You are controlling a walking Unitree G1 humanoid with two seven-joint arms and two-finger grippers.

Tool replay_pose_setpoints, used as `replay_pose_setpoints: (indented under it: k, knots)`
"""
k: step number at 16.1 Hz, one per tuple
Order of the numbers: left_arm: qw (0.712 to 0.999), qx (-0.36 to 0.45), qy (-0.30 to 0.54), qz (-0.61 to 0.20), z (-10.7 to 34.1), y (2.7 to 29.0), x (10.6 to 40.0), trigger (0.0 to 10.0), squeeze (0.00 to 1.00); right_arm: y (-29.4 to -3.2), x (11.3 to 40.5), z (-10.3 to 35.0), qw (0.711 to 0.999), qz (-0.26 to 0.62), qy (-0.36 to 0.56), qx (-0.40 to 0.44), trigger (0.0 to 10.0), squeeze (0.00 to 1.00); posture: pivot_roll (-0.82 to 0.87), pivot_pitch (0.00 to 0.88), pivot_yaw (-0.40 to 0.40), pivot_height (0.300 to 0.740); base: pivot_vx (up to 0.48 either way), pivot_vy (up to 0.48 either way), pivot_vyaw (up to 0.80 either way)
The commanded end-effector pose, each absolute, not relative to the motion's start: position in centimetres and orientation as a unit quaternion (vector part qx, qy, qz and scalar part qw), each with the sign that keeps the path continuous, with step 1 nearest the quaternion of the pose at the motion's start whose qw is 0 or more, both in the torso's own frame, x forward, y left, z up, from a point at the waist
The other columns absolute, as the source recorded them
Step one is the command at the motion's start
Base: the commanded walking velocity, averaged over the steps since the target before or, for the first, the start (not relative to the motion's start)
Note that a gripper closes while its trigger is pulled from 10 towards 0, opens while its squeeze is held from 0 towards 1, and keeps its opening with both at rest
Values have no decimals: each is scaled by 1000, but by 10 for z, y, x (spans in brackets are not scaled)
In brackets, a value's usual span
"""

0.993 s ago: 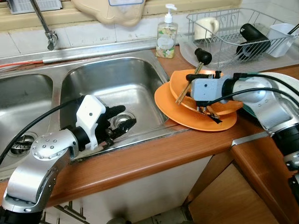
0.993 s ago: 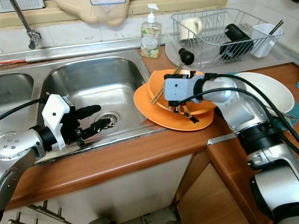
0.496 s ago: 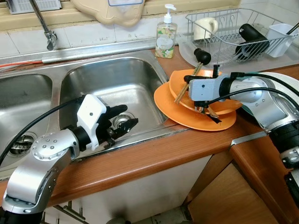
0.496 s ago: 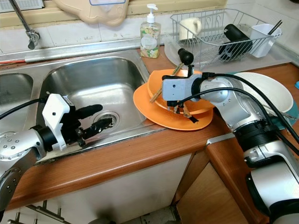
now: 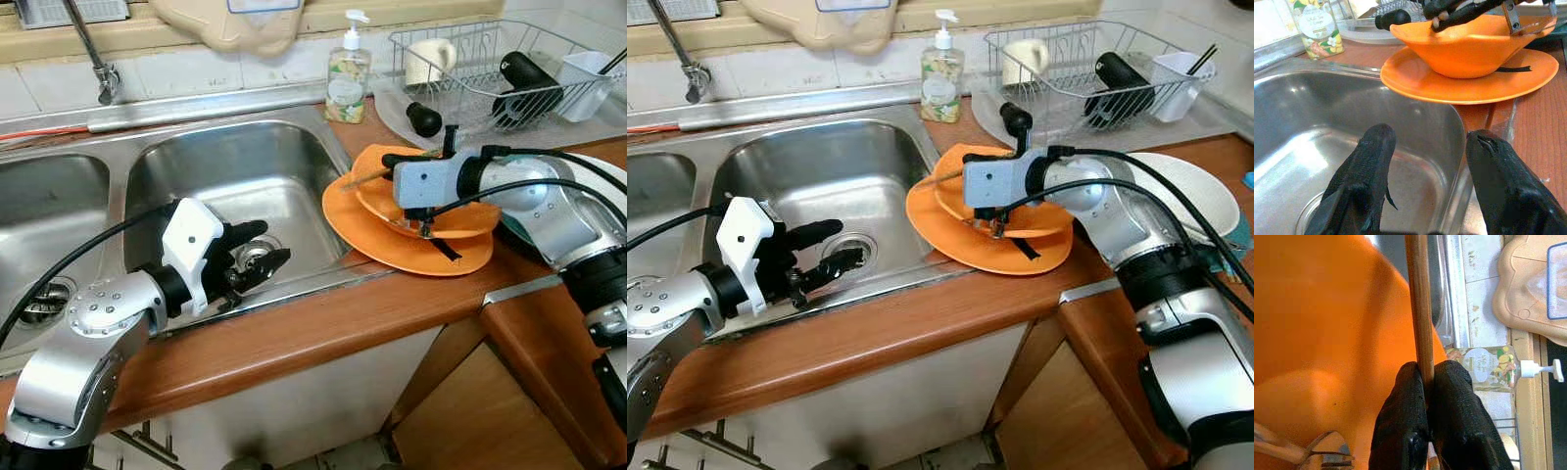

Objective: Kitchen organization

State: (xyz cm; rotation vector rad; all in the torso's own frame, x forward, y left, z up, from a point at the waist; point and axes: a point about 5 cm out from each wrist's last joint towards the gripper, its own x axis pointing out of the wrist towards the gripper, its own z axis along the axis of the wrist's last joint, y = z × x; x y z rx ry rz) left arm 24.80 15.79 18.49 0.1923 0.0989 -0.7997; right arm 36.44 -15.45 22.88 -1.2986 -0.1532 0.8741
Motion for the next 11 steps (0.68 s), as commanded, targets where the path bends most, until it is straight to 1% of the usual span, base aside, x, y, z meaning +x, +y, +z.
replay_pose_setpoints:
  k: [1, 3, 7, 8, 9, 11]
  knots:
    - [912, 98, 35, -396, 192, 153, 249, 10000, 0, -155, 365, 244, 715, 390, -86, -574, 0, 0, -96, 0, 27, 740, 0, 0, 0]
    - [911, 97, 28, -400, 195, 150, 251, 10000, 0, -155, 362, 254, 723, 390, -99, -561, 0, 0, -102, 0, 31, 740, 0, 0, 0]
    - [908, 72, 1, -412, 209, 142, 260, 10000, 0, -153, 352, 278, 756, 393, -141, -505, 0, 0, -102, 0, 31, 740, 0, 0, 0]
    - [901, 45, -20, -431, 219, 138, 262, 10000, 0, -145, 340, 293, 798, 411, -167, -407, 0, 0, -105, 0, 37, 740, 0, 0, 0]
    - [898, 36, -28, -437, 223, 136, 262, 10000, 0, -143, 337, 297, 808, 417, -173, -379, 0, 0, -107, 0, 42, 740, 0, 0, 0]
    - [888, -4, -59, -455, 235, 132, 262, 10000, 0, -136, 325, 303, 831, 443, -171, -290, 0, 0, -111, 0, 49, 740, 0, 0, 0]
